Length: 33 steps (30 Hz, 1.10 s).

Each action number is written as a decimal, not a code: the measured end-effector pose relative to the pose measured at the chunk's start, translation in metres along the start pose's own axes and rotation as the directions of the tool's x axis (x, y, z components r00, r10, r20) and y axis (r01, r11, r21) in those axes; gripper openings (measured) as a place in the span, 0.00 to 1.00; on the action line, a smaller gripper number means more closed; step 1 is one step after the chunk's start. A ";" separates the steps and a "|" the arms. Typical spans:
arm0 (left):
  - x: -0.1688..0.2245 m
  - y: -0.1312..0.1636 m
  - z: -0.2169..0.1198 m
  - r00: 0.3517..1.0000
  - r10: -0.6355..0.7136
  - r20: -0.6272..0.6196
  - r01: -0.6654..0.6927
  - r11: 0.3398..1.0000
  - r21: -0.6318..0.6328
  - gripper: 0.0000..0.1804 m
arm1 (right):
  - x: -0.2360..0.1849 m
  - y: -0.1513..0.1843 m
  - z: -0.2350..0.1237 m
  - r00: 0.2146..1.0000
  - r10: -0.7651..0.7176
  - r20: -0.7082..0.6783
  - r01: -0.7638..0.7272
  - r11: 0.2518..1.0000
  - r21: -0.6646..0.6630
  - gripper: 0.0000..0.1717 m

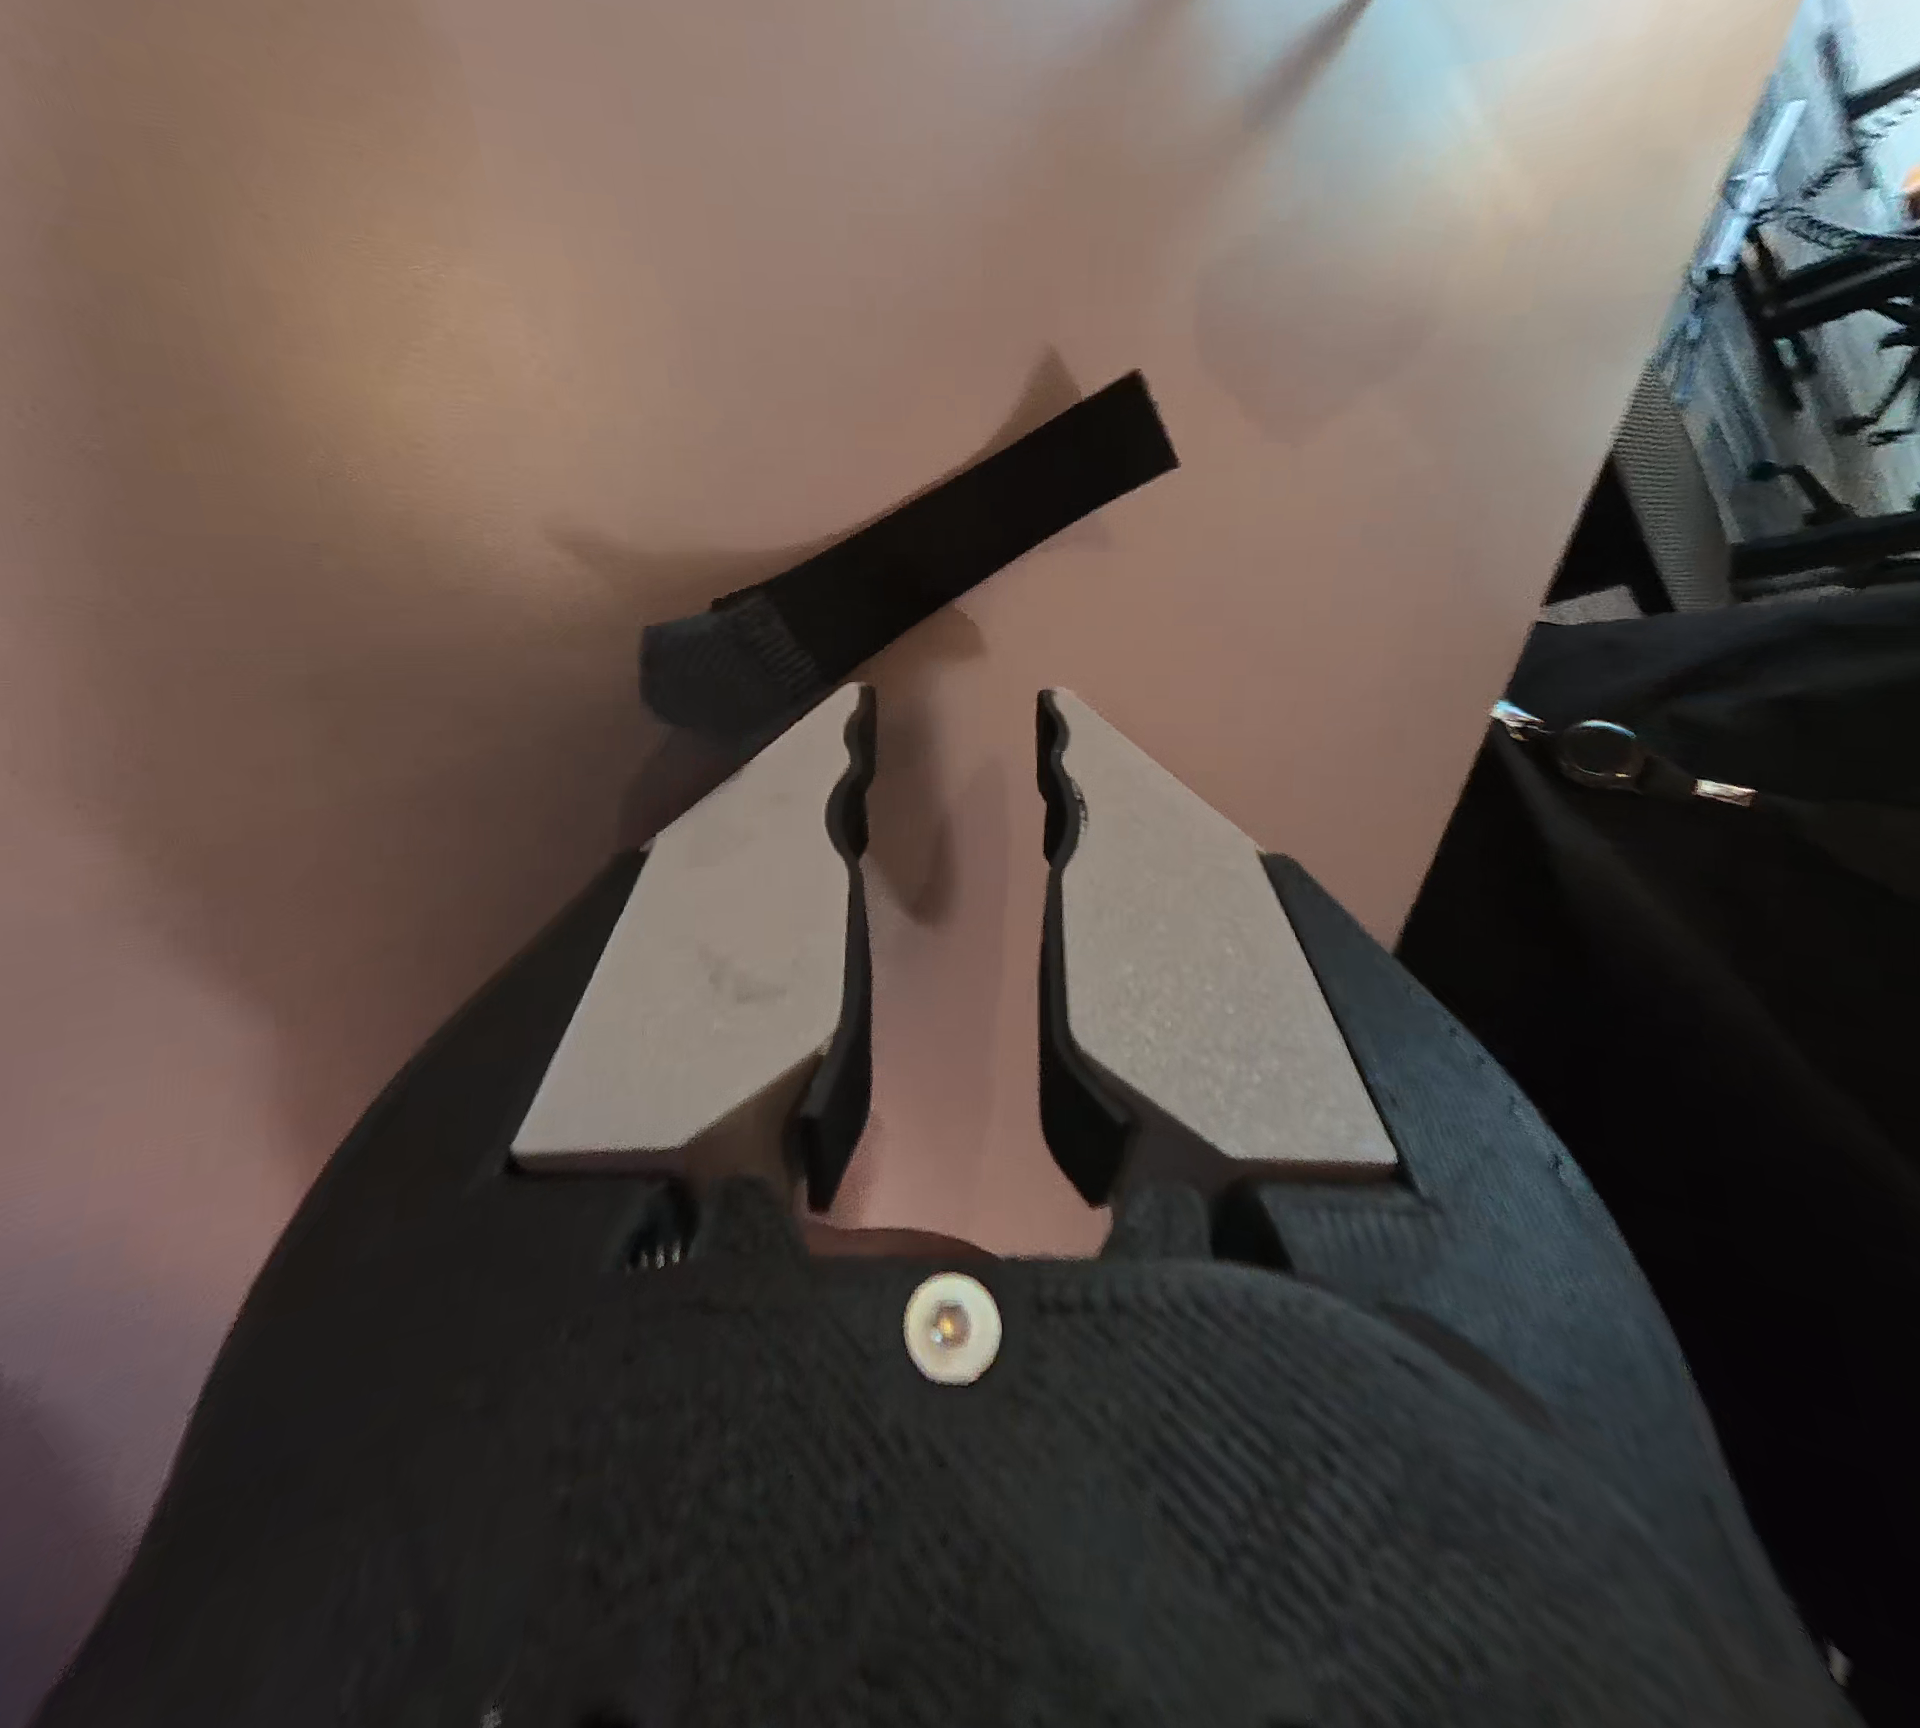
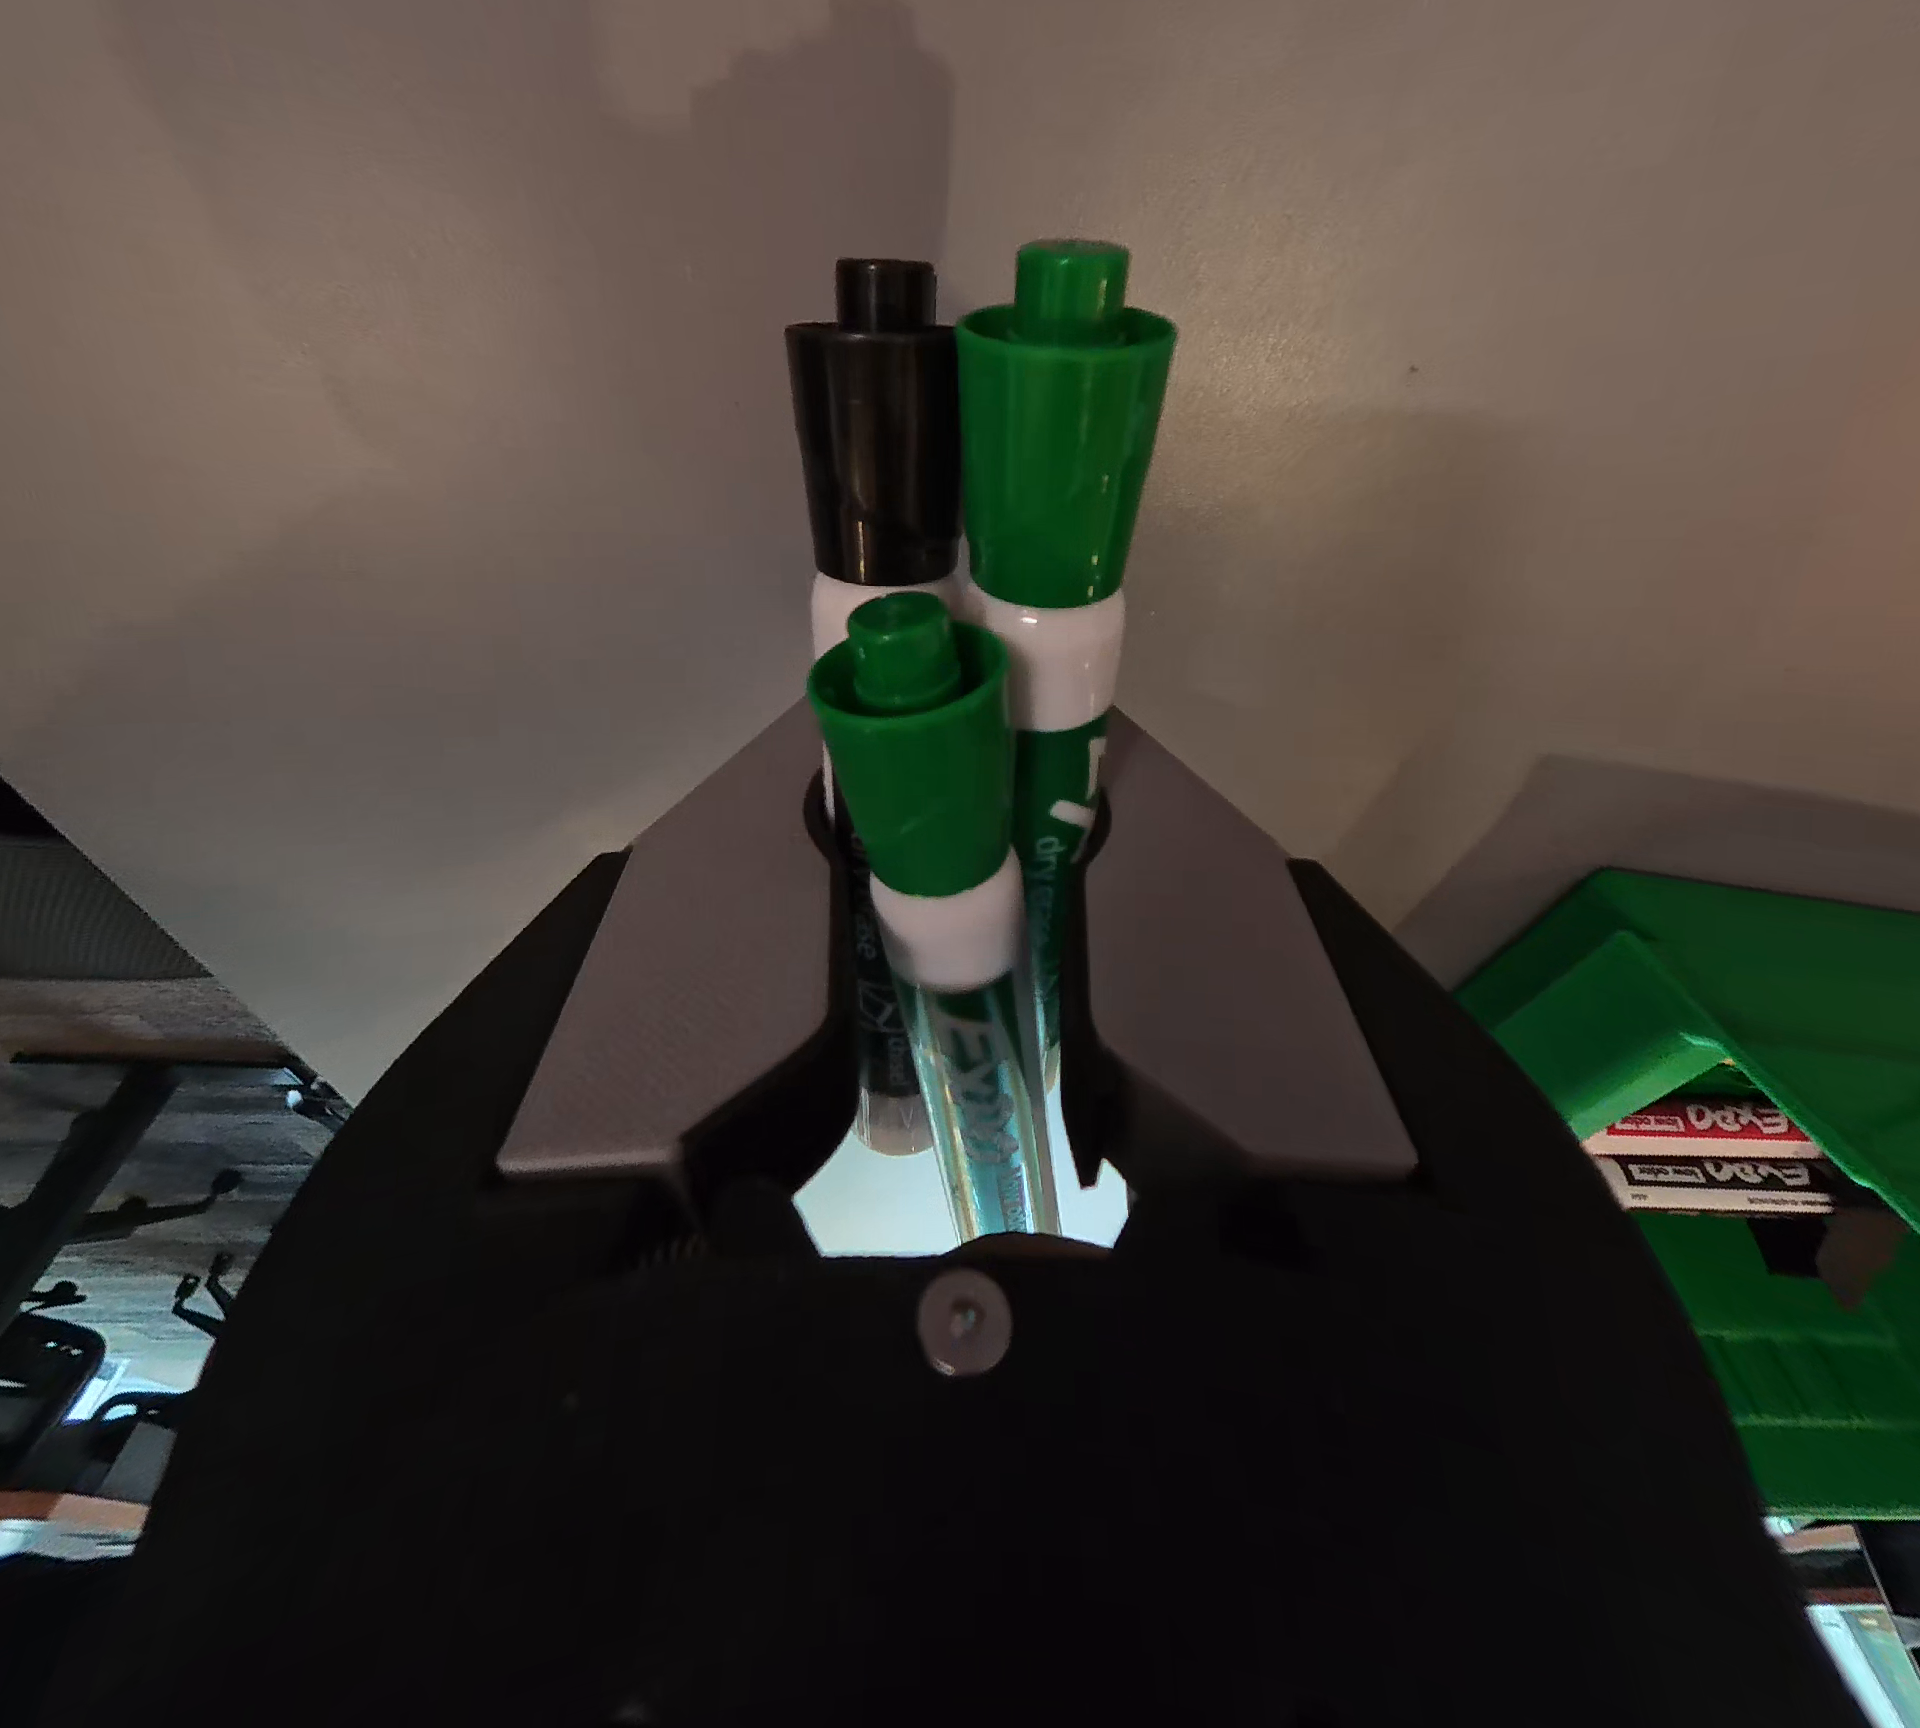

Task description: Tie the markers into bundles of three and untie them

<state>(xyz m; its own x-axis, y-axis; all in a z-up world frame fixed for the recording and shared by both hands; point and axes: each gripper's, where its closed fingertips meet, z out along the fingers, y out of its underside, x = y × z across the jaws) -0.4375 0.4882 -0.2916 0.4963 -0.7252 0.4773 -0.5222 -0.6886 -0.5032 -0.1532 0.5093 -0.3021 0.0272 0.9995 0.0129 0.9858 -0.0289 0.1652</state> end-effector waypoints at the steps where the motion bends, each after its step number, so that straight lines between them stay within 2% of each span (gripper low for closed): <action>1: -0.005 0.001 -0.001 0.999 0.004 0.035 -0.004 1.000 0.003 0.16 | -0.001 0.000 0.000 1.000 0.001 0.002 -0.001 1.000 0.002 0.22; 10: -0.027 -0.011 -0.007 0.988 -0.086 0.127 0.069 0.989 0.130 0.19 | -0.007 -0.002 0.004 1.000 -0.005 0.009 0.005 1.000 -0.005 0.22; 16: -0.039 -0.018 -0.016 0.979 -0.096 0.178 0.062 0.980 0.190 0.30 | -0.008 -0.002 0.004 1.000 -0.007 0.010 0.007 1.000 0.001 0.21; 18: -0.042 -0.024 -0.013 0.979 -0.098 0.178 0.060 0.976 0.211 0.26 | -0.008 -0.003 0.004 1.000 -0.005 0.010 0.005 1.000 0.008 0.21; 19: -0.041 -0.027 -0.010 0.982 -0.094 0.166 0.057 0.975 0.216 0.19 | -0.008 -0.004 0.004 1.000 -0.002 0.010 0.002 1.000 0.014 0.21; 20: -0.042 -0.030 -0.007 0.982 -0.086 0.169 0.047 0.974 0.222 0.07 | -0.008 -0.004 0.004 1.000 0.000 0.010 0.000 1.000 0.019 0.21; 21: -0.045 -0.036 -0.006 0.978 -0.075 0.193 0.028 0.971 0.236 0.01 | -0.008 -0.004 0.004 1.000 0.002 0.010 -0.002 1.000 0.022 0.22; 23: -0.049 -0.049 -0.009 0.964 -0.018 0.265 -0.048 0.969 0.243 0.00 | -0.008 -0.004 0.004 1.000 0.005 0.010 -0.005 1.000 0.029 0.21; 24: -0.054 -0.062 -0.016 0.940 0.023 0.340 -0.114 0.962 0.250 0.00 | -0.008 -0.004 0.004 1.000 0.006 0.011 -0.006 0.999 0.032 0.21; 25: -0.058 -0.079 -0.026 0.894 0.081 0.441 -0.211 0.944 0.254 0.00 | -0.008 -0.004 0.004 1.000 0.005 0.012 -0.006 0.999 0.033 0.21; 26: -0.063 -0.098 -0.041 0.809 0.149 0.569 -0.329 0.916 0.229 0.00 | -0.007 -0.004 0.004 1.000 0.005 0.012 -0.006 0.999 0.033 0.21; 28: -0.058 -0.135 -0.067 0.565 0.306 0.766 -0.556 0.827 0.080 0.00 | -0.007 -0.005 0.004 1.000 0.006 0.011 -0.006 0.999 0.033 0.21; 29: -0.048 -0.149 -0.072 0.434 0.397 0.809 -0.649 0.760 -0.025 0.00 | -0.007 -0.005 0.004 1.000 0.007 0.010 -0.008 0.999 0.037 0.21; 30: -0.037 -0.161 -0.075 0.263 0.478 0.838 -0.726 0.670 -0.154 0.00 | -0.007 -0.006 0.004 1.000 0.010 0.010 -0.010 0.999 0.042 0.21; 31: -0.028 -0.169 -0.075 0.067 0.546 0.835 -0.761 0.569 -0.311 0.00 | -0.007 -0.006 0.004 1.000 0.012 0.010 -0.013 0.999 0.047 0.21; 32: -0.020 -0.172 -0.067 -0.101 0.601 0.793 -0.757 0.471 -0.454 0.00 | -0.007 -0.006 0.004 1.000 0.015 0.011 -0.015 0.998 0.055 0.22; 33: -0.014 -0.169 -0.054 -0.214 0.644 0.735 -0.740 0.384 -0.552 0.00 | -0.007 -0.006 0.004 1.000 0.018 0.011 -0.018 0.998 0.061 0.22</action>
<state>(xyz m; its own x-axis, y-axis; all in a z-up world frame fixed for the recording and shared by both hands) -0.3938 0.6147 -0.1750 0.0673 -0.2874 -0.9555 -0.9509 0.2715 -0.1486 -0.1586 0.5022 -0.3068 0.0463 0.9989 0.0047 0.9934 -0.0466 0.1045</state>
